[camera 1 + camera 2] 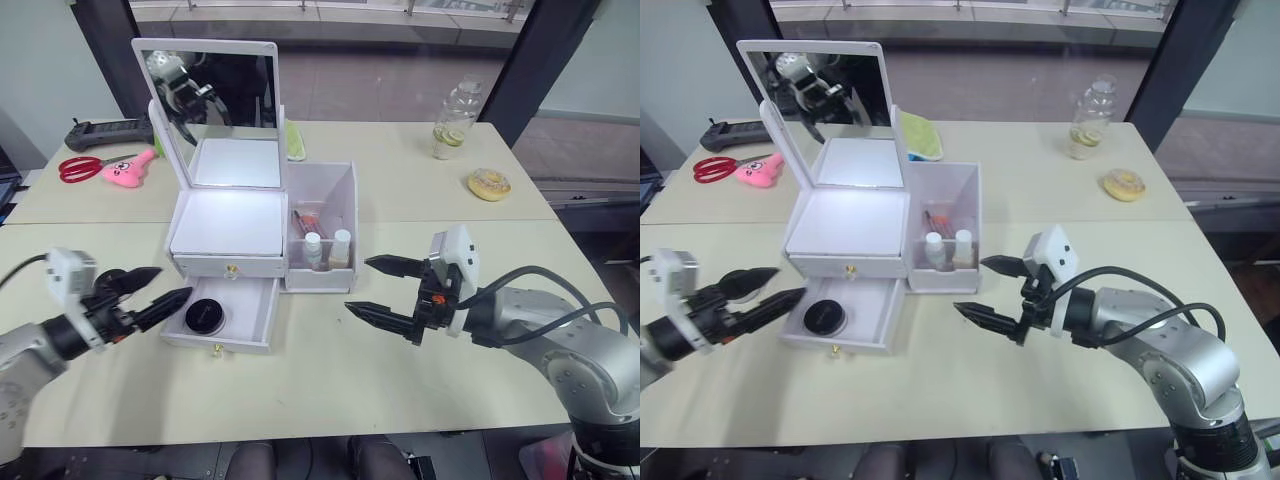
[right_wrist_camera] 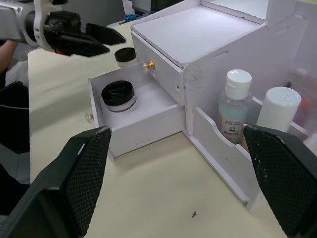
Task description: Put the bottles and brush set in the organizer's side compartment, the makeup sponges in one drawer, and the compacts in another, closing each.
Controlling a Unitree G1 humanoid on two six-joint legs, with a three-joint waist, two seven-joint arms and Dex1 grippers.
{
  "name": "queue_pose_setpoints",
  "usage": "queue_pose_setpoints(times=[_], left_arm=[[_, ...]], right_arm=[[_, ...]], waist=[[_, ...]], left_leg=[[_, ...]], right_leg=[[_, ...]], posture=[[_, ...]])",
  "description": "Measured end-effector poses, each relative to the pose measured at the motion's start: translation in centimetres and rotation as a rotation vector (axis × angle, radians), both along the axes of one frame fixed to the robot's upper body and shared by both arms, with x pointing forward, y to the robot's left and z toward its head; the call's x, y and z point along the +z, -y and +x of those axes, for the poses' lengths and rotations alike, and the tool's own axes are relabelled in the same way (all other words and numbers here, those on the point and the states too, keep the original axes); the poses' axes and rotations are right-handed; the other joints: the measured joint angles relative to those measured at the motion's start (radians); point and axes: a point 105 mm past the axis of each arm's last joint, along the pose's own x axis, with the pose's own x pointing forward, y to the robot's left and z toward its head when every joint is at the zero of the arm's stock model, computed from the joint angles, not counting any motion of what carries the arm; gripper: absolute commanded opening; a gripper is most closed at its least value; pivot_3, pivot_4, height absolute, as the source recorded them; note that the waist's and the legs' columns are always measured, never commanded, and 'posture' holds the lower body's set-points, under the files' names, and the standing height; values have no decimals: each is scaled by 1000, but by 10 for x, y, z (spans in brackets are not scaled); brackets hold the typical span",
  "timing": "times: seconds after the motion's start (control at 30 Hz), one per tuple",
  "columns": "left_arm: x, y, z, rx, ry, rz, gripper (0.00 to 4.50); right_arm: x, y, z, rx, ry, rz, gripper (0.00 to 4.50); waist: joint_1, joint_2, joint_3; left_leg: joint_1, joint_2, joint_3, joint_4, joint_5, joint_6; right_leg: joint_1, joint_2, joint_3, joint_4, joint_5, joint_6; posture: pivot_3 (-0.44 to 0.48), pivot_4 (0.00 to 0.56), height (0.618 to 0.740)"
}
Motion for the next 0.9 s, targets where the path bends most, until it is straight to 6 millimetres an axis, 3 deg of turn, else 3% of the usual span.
queue_pose_setpoints(times=[0.2,0.33,0.43,0.53,0.73,0.9], left_arm=[[-2,-78,-46,261,-81,110,4473],[-2,-134,-89,442,-144,236,4473],[-2,-161,-106,555,-127,254,4473],[2,-190,-127,711,-75,239,4473],[-5,-206,-144,789,-78,267,4473],[-7,-204,-143,765,-80,266,4473]], right_arm=[[-4,50,4,-129,-5,16,4500],[-25,116,1,-326,-86,-8,4500],[-37,155,-11,-418,-143,-8,4500],[-50,207,-28,-572,-198,-35,4500],[-42,222,-33,-616,-156,-34,4500],[-42,213,-29,-598,-136,-21,4500]], waist=[[13,-1,1],[14,-3,0],[17,-3,0],[12,-4,-1],[-8,-4,-1],[-10,-4,-1]], left_leg=[[0,0,0,0,0,0],[0,-1,3,0,-1,-2],[0,-1,3,0,-3,-4],[0,-1,4,0,-4,-7],[0,1,5,-1,-5,-8],[0,1,5,-1,-5,-8]], right_leg=[[-3,-1,-1,-1,-2,-4],[-5,-4,-1,-3,-4,-8],[-7,-5,-1,-2,-4,-9],[-7,-5,-1,-3,-5,-8],[-9,-3,0,0,-4,-9],[-9,-3,0,0,-4,-9]], posture=[[0,150,740],[0,150,740],[0,150,740],[0,150,740],[0,150,740],[0,150,740]])
